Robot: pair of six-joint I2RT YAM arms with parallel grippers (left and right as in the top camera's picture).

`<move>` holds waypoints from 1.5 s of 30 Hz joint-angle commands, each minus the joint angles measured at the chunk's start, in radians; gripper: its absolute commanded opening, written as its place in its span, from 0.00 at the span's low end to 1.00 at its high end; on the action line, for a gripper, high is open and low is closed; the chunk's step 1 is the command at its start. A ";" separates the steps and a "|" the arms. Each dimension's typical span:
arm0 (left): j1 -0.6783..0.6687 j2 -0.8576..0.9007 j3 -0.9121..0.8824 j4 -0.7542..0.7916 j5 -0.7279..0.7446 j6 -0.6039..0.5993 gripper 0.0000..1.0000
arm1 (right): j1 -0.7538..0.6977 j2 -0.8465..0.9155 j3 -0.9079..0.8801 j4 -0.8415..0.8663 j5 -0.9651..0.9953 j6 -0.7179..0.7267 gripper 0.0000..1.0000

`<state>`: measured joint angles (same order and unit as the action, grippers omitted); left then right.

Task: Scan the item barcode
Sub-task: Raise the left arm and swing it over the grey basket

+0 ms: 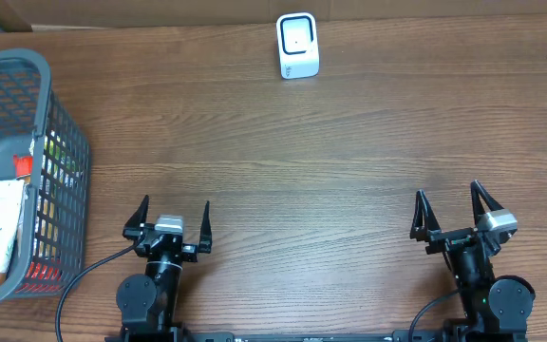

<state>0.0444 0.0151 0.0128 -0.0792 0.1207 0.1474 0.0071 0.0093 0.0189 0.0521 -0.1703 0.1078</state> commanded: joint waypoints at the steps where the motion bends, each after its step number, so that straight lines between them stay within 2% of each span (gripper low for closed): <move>1: -0.004 -0.010 0.017 -0.015 0.064 -0.034 1.00 | -0.005 -0.006 0.044 0.007 -0.043 -0.005 1.00; 11: -0.004 -0.008 0.124 -0.051 0.101 -0.034 1.00 | -0.005 -0.006 0.123 0.006 -0.057 -0.005 1.00; 16: -0.004 0.047 0.215 -0.075 0.102 -0.013 1.00 | -0.005 0.001 0.180 -0.011 -0.057 -0.013 1.00; 26: -0.004 0.373 0.435 -0.090 0.184 -0.013 1.00 | -0.006 0.123 0.320 -0.054 -0.060 -0.013 1.00; 30: -0.004 0.538 0.563 -0.140 0.214 -0.013 1.00 | -0.006 0.196 0.409 -0.120 -0.092 -0.074 1.00; 36: -0.004 0.798 0.842 -0.351 0.256 0.033 1.00 | -0.006 0.330 0.567 -0.257 -0.105 -0.090 1.00; 45: -0.006 1.147 1.320 -0.808 0.331 0.039 1.00 | -0.006 0.535 0.861 -0.552 -0.109 -0.090 1.00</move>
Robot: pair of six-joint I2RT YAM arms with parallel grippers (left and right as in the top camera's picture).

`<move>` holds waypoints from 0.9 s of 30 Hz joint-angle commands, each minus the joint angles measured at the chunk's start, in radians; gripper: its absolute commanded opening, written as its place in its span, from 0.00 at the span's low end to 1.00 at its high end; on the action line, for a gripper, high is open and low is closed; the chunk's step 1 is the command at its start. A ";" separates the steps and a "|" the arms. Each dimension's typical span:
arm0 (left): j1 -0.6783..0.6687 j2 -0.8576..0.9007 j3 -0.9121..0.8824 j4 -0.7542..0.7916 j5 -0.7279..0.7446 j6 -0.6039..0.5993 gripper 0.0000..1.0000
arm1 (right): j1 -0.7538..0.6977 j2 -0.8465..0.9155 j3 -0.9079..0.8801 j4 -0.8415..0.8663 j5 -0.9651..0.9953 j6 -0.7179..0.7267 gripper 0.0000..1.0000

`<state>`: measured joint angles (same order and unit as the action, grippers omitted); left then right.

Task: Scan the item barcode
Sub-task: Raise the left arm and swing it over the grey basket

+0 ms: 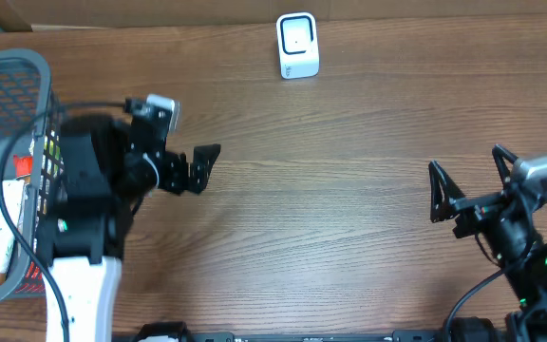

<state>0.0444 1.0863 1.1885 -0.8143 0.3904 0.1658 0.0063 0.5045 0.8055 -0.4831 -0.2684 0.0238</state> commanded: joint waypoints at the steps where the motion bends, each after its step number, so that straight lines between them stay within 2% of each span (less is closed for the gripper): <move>1: -0.006 0.121 0.216 -0.142 0.073 0.021 1.00 | -0.006 0.074 0.125 -0.067 -0.024 -0.006 1.00; 6: -0.008 0.244 0.412 -0.335 0.105 0.021 1.00 | -0.006 0.174 0.264 -0.186 -0.064 -0.006 1.00; 11: -0.021 0.319 0.539 -0.452 0.108 0.021 1.00 | -0.005 0.283 0.383 -0.311 -0.072 -0.006 1.00; 15: -0.021 0.327 0.555 -0.450 0.124 0.013 0.99 | -0.005 0.352 0.441 -0.376 -0.080 -0.006 1.00; 21: -0.021 0.327 0.555 -0.433 0.127 0.013 1.00 | -0.005 0.397 0.444 -0.372 -0.105 -0.003 1.00; 27: -0.021 0.328 0.555 -0.429 0.128 0.013 1.00 | -0.005 0.440 0.444 -0.372 -0.149 0.080 1.00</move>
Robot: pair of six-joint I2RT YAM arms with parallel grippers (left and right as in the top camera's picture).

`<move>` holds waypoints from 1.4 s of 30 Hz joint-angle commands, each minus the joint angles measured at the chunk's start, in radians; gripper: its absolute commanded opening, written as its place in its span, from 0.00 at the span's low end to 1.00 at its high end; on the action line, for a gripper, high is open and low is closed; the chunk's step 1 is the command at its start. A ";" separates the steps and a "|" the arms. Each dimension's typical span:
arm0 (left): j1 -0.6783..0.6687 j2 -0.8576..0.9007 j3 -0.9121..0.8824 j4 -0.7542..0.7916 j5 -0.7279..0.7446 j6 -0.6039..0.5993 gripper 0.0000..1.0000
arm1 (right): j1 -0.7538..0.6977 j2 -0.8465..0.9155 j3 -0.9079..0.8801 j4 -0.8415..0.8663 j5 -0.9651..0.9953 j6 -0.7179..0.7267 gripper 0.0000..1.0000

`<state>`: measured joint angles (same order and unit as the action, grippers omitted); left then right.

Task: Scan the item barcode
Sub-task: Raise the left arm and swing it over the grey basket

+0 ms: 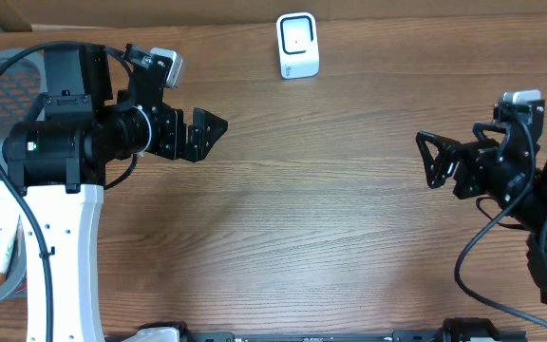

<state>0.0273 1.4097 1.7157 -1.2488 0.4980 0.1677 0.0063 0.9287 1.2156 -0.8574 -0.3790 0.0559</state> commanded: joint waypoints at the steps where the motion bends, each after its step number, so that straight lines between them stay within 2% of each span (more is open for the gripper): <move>1: -0.004 0.004 0.028 0.004 0.020 0.011 1.00 | -0.005 0.024 0.034 0.002 -0.046 0.050 1.00; 8: -0.004 0.004 0.028 0.006 0.015 0.013 1.00 | -0.005 0.064 0.034 -0.006 -0.050 0.050 1.00; 12: -0.003 0.004 0.028 0.033 -0.040 0.008 1.00 | -0.005 0.078 0.034 -0.010 -0.050 0.050 1.00; 21: 0.013 0.004 0.029 0.039 -0.313 -0.240 1.00 | -0.005 0.084 0.034 -0.010 -0.050 0.049 1.00; 28: 0.014 0.004 0.058 0.039 -0.385 -0.254 1.00 | -0.005 0.084 0.034 -0.010 -0.050 0.049 1.00; 34: 0.031 0.004 0.157 0.031 -0.485 -0.298 0.99 | -0.005 0.084 0.033 -0.013 -0.050 0.049 1.00; 42: 0.178 0.004 0.277 -0.028 -0.628 -0.427 1.00 | -0.005 0.084 0.033 -0.014 -0.050 0.049 1.00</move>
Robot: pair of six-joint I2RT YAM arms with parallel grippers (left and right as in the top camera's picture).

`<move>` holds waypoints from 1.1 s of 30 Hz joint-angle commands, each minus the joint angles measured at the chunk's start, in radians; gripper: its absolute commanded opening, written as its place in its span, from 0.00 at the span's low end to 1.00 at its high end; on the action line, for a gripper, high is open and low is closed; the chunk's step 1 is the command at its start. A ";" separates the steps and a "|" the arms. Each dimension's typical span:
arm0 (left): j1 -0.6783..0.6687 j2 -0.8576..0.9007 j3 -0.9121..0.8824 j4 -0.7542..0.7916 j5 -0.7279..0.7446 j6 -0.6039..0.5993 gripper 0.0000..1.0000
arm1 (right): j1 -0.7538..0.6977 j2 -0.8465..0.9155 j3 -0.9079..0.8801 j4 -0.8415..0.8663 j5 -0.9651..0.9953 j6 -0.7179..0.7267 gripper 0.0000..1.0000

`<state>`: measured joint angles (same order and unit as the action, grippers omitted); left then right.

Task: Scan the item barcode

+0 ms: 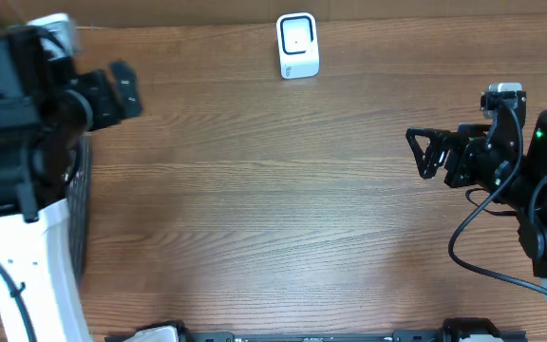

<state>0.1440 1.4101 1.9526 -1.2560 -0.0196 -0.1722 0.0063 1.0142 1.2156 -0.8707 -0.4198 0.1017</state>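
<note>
The white barcode scanner [297, 45] stands upright at the back middle of the wooden table. My left arm hangs high over the far left, and its gripper [124, 90] is blurred, pointing right, fingers apart and empty. It covers the grey mesh basket, of which only a strip of the right wall [76, 214] shows. The items in the basket are hidden under the arm. At mid-height on the right, my right gripper [423, 152] points left, open with nothing in it.
A cardboard edge [160, 19] runs along the back of the table. The right arm's black cable [473, 237] loops down over the table at the right. Bare wood lies between the two grippers.
My left arm has swung left and back, so its gripper now sits over the basket's right edge instead of over the table. The right gripper has shifted slightly left and down, still open.
Both grippers first rested open at the table's front edge, with the basket and its packages in plain view at the left. Then both arms were raised, the left beside the basket, the right at the far right. Now the left arm covers the basket.
</note>
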 commanded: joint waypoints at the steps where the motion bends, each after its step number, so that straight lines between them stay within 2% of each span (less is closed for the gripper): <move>1: 0.130 0.003 0.045 -0.047 -0.152 -0.136 1.00 | -0.005 -0.002 0.033 -0.003 -0.009 0.003 1.00; 9: 0.429 0.014 0.043 -0.079 -0.156 -0.313 1.00 | -0.005 -0.002 0.033 -0.004 -0.009 0.004 1.00; 14: 0.539 0.066 0.031 -0.079 -0.155 -0.360 1.00 | -0.005 -0.002 0.033 -0.011 -0.008 0.003 1.00; 28: 0.584 0.292 0.018 -0.184 -0.194 -0.321 0.98 | -0.005 -0.002 0.033 -0.011 -0.019 0.006 1.00; 33: 0.639 0.307 -0.070 -0.158 -0.182 -0.317 0.98 | -0.005 -0.002 0.033 -0.011 -0.019 0.006 1.00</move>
<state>0.7429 1.7100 1.9411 -1.4273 -0.1864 -0.4988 0.0063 1.0145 1.2156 -0.8837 -0.4313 0.1047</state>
